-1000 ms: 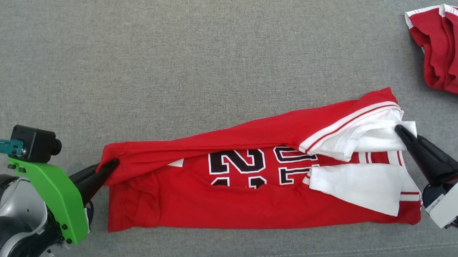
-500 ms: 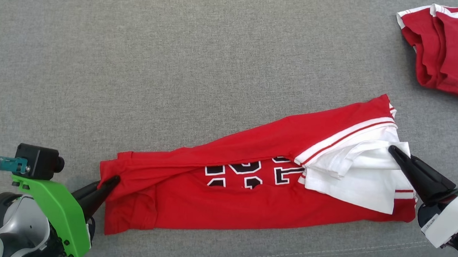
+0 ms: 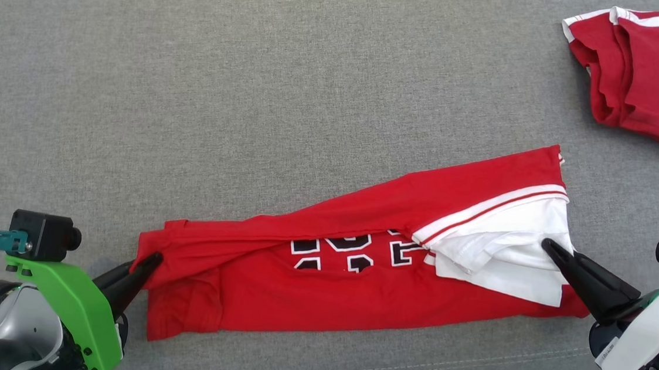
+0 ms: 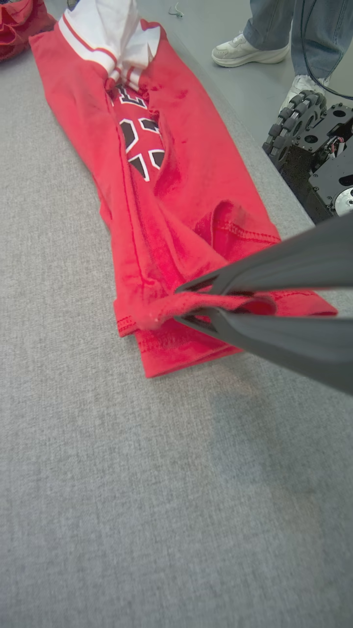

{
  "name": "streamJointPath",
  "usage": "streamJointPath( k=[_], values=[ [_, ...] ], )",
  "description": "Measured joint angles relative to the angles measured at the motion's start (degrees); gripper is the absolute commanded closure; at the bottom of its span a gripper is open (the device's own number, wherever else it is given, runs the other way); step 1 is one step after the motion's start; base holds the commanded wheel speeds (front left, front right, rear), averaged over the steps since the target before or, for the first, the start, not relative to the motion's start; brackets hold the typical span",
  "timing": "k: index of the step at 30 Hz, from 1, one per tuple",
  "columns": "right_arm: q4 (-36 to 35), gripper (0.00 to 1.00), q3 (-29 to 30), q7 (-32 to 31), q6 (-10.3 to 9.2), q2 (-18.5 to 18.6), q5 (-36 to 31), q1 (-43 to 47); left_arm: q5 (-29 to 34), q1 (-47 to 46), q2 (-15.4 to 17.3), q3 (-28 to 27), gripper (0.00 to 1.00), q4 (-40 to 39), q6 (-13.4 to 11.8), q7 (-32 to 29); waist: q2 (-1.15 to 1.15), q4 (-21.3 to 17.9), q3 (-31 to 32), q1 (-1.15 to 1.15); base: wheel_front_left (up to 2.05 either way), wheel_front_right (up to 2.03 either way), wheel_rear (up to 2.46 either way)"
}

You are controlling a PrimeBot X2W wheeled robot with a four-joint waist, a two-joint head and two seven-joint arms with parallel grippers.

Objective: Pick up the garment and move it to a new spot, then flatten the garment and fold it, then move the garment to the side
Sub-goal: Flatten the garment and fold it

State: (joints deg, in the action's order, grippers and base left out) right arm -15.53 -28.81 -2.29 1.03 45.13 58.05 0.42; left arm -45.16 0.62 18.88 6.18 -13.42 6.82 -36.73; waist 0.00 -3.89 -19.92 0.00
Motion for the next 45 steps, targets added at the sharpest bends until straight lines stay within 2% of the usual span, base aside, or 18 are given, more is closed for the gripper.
streamJointPath(
  k=[13, 14, 15, 16, 17, 18, 19, 20, 28, 37, 40, 45],
  values=[
    [0.24, 1.0, -1.37, -2.79, -1.18, 1.99, 0.46, 1.95, 0.15, 1.27, 0.0, 0.67, 1.0, 0.94, 0.0, 0.05, 0.0, -0.13, 0.13, 0.0, 0.0, 0.0, 0.0],
    [0.54, 0.91, -1.67, -3.13, -1.22, 2.2, 0.33, 2.0, 0.44, 1.58, 0.02, 0.8, 1.0, 1.33, 0.0, 0.05, 0.0, -0.1, 0.13, 0.0, 0.0, 0.0, 0.0],
    [0.8, 0.75, -1.91, -3.57, -1.23, 2.4, 0.25, 2.02, 0.71, 1.93, 0.03, 0.93, 0.99, 1.7, 0.0, 0.04, 0.0, -0.06, 0.14, 0.0, 0.0, 0.0, 0.0],
    [1.07, 0.67, -2.22, -4.07, -1.25, 2.6, 0.21, 2.03, 0.74, 2.21, 0.01, 1.19, 0.75, 1.91, -0.01, 0.03, 0.0, -0.03, 0.14, 0.0, 0.0, 0.0, 0.0],
    [1.31, 0.53, -2.53, -4.48, -1.58, 2.8, -0.13, 2.03, 0.73, 2.49, -0.02, 1.58, 0.52, 1.97, 0.0, -0.02, 0.0, 0.01, 0.15, 0.0, 0.0, 0.0, 0.0],
    [1.54, 0.25, -2.71, -4.85, -1.62, 2.88, -0.23, 2.03, 0.73, 2.76, -0.11, 2.01, 0.0, 2.01, 0.0, -0.03, 0.0, 0.05, 0.17, 0.0, 0.0, 0.0, 0.0],
    [1.72, 0.04, -2.88, -5.12, -1.62, 2.9, -0.23, 2.03, 0.74, 3.0, -0.21, 2.36, 0.0, 2.03, 0.0, -0.03, 0.0, 0.09, 0.18, 0.0, 0.0, 0.0, 0.0],
    [1.88, 0.0, -3.01, -5.45, -1.64, 2.93, -0.23, 2.04, 0.82, 3.11, -0.22, 2.83, 0.0, 2.15, 0.0, -0.03, 0.0, 0.16, 0.19, 0.0, 0.0, 0.0, 0.0],
    [2.98, 0.0, -2.97, -6.16, -2.15, 2.94, -0.32, 1.95, 3.81, 3.29, 0.16, 3.23, 0.0, 2.96, -0.05, -0.02, 0.0, 0.68, 0.35, 0.0, 0.0, 0.0, 0.0],
    [4.54, 0.0, -1.63, -5.26, -3.34, 1.99, 0.13, 2.15, 6.59, 5.5, 2.56, 0.43, 0.0, 3.57, -2.89, -0.51, 0.0, 0.41, 0.9, 0.0, 0.0, 0.0, 0.0],
    [5.69, 0.0, 0.24, -4.01, -3.97, 1.46, 1.58, 2.23, 7.42, 5.78, 2.53, -2.22, 0.0, 1.36, -3.9, 2.75, 0.0, -0.01, 1.52, 0.0, 0.0, 0.0, 0.0],
    [6.77, 0.0, 2.32, -3.02, -4.65, 1.78, 2.48, 2.5, 8.88, 5.32, 1.44, -2.03, 0.0, -1.36, -3.92, 6.06, 0.0, -0.17, 2.7, 0.0, 0.0, 0.0, 0.0]
  ],
)
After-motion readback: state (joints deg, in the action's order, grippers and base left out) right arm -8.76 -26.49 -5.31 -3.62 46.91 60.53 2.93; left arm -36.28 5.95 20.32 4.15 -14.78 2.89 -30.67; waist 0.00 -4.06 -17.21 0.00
